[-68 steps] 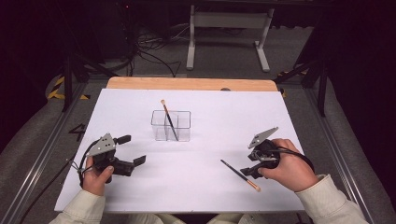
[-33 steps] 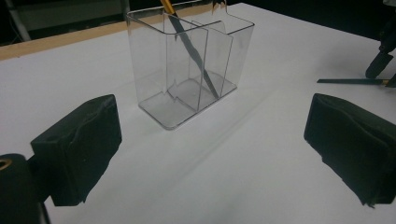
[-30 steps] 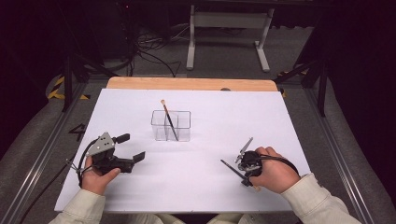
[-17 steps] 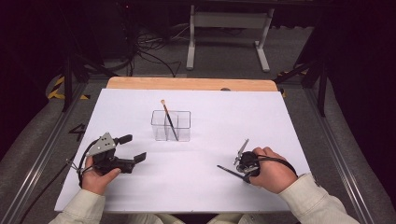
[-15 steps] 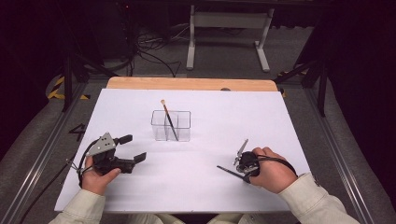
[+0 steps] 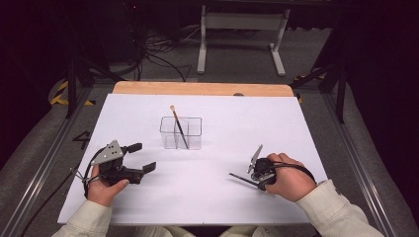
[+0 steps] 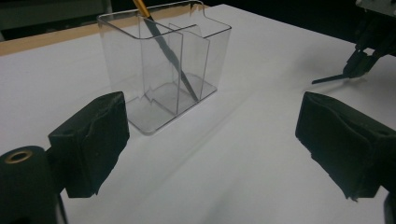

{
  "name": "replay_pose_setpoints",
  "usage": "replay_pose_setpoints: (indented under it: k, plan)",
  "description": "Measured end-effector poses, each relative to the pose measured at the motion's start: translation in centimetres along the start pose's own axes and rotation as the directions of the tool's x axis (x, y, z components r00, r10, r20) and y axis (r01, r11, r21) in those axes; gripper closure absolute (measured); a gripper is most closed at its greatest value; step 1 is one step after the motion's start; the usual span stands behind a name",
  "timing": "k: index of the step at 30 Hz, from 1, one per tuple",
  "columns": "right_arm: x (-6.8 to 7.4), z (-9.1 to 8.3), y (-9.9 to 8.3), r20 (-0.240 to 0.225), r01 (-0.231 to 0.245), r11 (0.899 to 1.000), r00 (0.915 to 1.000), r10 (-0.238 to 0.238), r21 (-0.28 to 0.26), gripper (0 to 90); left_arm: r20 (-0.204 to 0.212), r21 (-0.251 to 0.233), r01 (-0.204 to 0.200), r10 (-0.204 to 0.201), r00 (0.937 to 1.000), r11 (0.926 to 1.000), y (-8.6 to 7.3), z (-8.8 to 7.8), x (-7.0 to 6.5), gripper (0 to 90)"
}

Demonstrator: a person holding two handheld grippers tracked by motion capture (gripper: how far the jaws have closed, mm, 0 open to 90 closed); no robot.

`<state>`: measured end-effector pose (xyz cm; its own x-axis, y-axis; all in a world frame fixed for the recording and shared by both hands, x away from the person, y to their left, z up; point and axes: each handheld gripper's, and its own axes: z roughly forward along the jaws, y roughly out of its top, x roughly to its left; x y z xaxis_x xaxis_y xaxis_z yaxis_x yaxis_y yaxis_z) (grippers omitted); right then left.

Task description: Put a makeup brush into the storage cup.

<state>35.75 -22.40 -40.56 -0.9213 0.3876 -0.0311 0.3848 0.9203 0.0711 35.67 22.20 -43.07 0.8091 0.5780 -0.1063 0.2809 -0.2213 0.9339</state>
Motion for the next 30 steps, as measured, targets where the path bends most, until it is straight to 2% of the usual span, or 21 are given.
replay_pose_setpoints:
  k: [2, 5, 10, 16, 17, 27, 30]
  plan:
    - [0.0, -0.5, 0.2, 0.008, 0.026, 1.0, 0.9996, -0.026, -0.005, 84.0, 0.01, -0.002, -0.005, 0.005, 0.9999, 1.0, 0.1, 0.1, -0.1, 11.8]
    - [0.0, -1.3, 0.6, 0.016, 0.073, 0.997, 0.9972, -0.073, 0.006, 84.0, 0.05, -0.016, -0.004, 0.005, 0.9988, 0.9999, 0.3, 0.2, -0.4, 12.7]
    - [-0.2, -2.8, 1.3, 0.045, 0.146, 0.989, 0.9882, -0.147, 0.013, 84.0, 0.088, -0.023, 0.002, 0.0, 0.9961, 0.9997, 0.5, 0.3, -0.4, 12.5]
    - [-0.2, -4.4, 2.1, 0.053, 0.181, 0.983, 0.9822, -0.18, -0.015, 84.0, 0.106, -0.025, -0.003, 0.006, 0.9944, 0.9997, 0.7, 0.5, -0.6, 12.5]
    - [-0.2, -4.7, 2.3, 0.051, 0.182, 0.983, 0.9822, -0.181, -0.024, 83.9, 0.119, -0.026, 0.005, -0.001, 0.9929, 0.9997, 0.8, 0.6, -0.7, 12.4]
    - [-0.5, -6.4, 3.4, 0.026, 0.195, 0.976, 0.9808, -0.193, -0.093, 84.0, 0.147, -0.033, 0.017, -0.012, 0.989, 0.9993, 0.9, 0.8, -0.8, 12.8]
    - [-0.6, -6.7, 3.5, 0.021, 0.202, 0.974, 0.9793, -0.201, -0.104, 84.0, 0.15, -0.035, 0.008, -0.003, 0.9887, 0.9994, 1.0, 0.8, -0.8, 13.2]
